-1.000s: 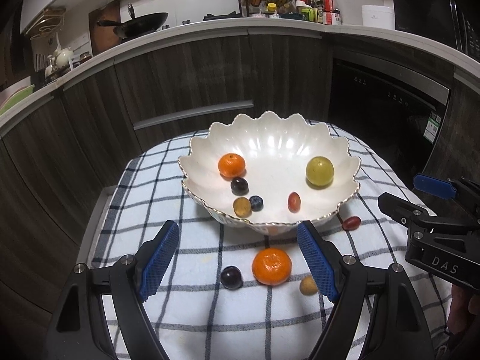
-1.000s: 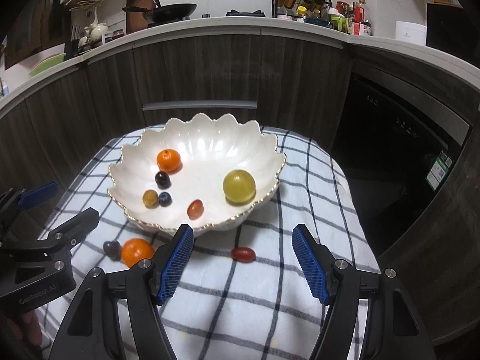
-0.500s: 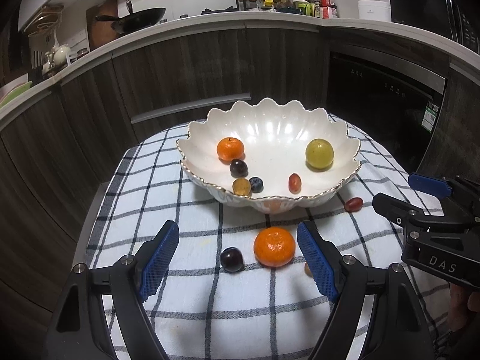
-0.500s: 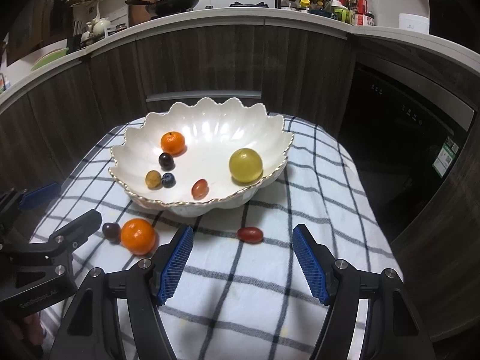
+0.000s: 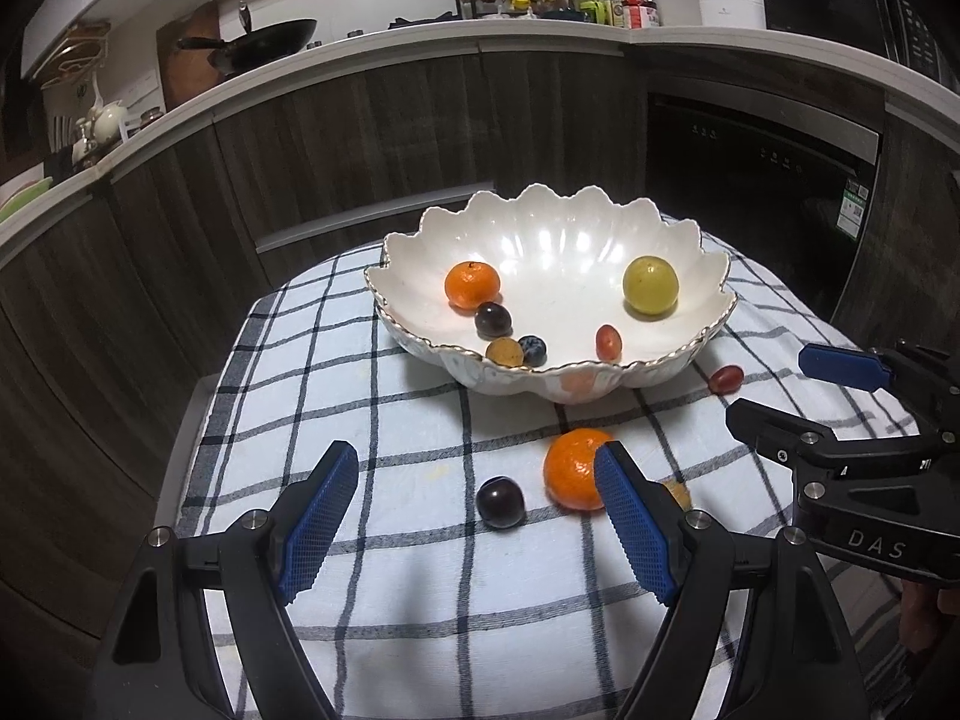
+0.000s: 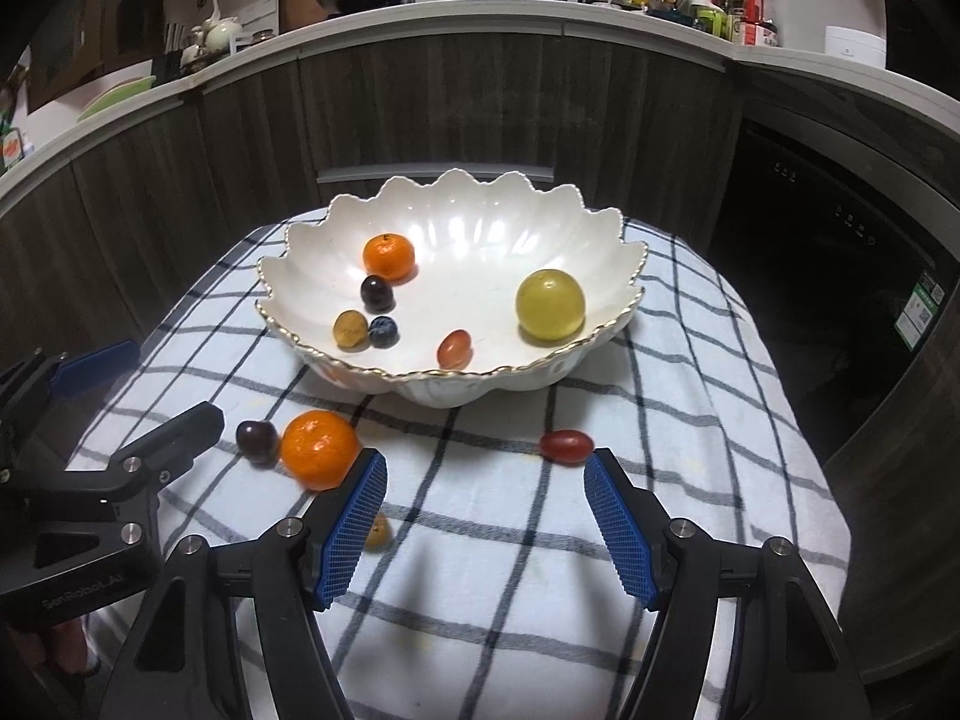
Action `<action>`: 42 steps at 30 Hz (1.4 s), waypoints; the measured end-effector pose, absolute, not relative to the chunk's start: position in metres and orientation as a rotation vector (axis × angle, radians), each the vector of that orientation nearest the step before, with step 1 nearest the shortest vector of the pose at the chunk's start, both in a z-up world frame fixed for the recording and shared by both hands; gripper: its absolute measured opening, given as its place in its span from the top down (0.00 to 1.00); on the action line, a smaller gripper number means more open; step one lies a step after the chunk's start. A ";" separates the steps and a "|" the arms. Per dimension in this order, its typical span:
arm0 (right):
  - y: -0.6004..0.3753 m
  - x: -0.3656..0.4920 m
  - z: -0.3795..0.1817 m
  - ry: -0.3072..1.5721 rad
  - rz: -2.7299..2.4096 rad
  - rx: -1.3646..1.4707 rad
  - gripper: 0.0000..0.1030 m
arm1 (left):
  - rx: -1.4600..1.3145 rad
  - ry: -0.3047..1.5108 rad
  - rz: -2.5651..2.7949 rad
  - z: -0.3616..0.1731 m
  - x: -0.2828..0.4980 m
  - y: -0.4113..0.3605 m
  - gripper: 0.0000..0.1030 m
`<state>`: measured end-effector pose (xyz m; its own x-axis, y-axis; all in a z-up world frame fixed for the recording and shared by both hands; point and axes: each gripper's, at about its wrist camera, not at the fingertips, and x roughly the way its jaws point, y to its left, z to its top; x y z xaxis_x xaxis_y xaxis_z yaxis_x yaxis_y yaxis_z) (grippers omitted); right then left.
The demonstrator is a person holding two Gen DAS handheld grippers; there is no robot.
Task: Organize fruits
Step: 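Move the left tool around the dark plum while the right tool approaches the tan fruit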
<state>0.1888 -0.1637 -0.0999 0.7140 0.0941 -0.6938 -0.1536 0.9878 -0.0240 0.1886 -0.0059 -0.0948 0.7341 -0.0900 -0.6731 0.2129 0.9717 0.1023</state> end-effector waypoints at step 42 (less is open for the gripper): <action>-0.117 0.199 -0.155 0.886 0.274 -0.121 0.63 | 0.280 0.881 -0.339 -0.159 0.222 -0.007 0.60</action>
